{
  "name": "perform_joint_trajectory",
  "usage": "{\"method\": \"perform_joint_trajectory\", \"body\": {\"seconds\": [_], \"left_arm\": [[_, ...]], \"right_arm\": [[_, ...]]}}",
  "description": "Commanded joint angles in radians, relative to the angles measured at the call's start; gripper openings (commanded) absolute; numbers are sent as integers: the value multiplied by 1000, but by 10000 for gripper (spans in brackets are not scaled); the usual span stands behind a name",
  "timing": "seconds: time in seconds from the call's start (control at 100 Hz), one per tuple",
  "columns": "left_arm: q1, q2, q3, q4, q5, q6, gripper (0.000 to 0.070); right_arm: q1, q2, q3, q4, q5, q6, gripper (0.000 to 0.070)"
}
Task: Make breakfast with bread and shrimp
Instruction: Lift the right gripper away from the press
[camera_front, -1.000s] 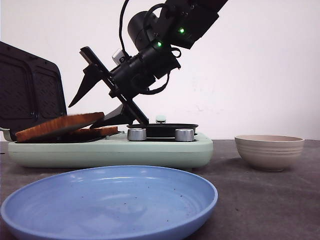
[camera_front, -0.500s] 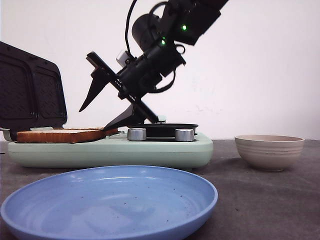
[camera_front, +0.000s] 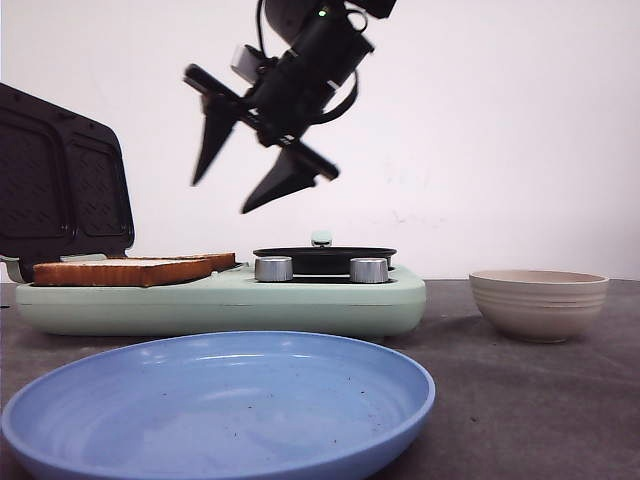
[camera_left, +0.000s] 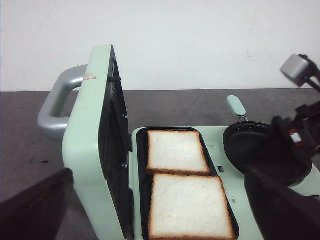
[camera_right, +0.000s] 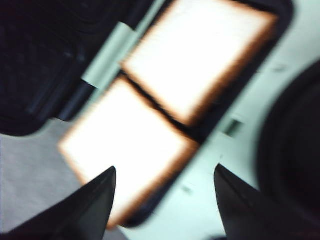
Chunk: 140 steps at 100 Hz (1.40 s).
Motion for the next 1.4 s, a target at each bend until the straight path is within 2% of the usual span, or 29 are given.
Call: {"method": "perform_joint_trajectory", "body": {"seconds": [0.0,0.15,0.36,0.58,0.72,0.85,1.06,1.19,1.39], "left_arm": [[-3,5,6,12,-2,-5,673],[-3,5,6,10,-3,-5,672],[-3,5,6,6,-3,-5,672],[-3,5,6,5,-3,-6,673],[-3,5,6,5,-3,-6,672],[-3,5,6,5,-3,-6,672],[-3,5,6,5,-3,-14,672],[-3,6,6,5,-3,-14,673],[-3,12,6,4,-3,-28,672]], "right_arm": [[-10,-23,27,-16,11,-101,381],[-43,-97,26,-57,52,-183,380],[-95,-210,24,-114,139,-225,380],[-147,-324,13,-172,139,-323,380],[-177,-421,-59,-180,133,-330,380],[-194,-562,-243,-94,124,-347,376],[-197,-873,-690,137,127,-354,367],[-195,-1064,-937,224,113,-314,358],[-195,-1324,-1220,251,117,-211,339]]}}
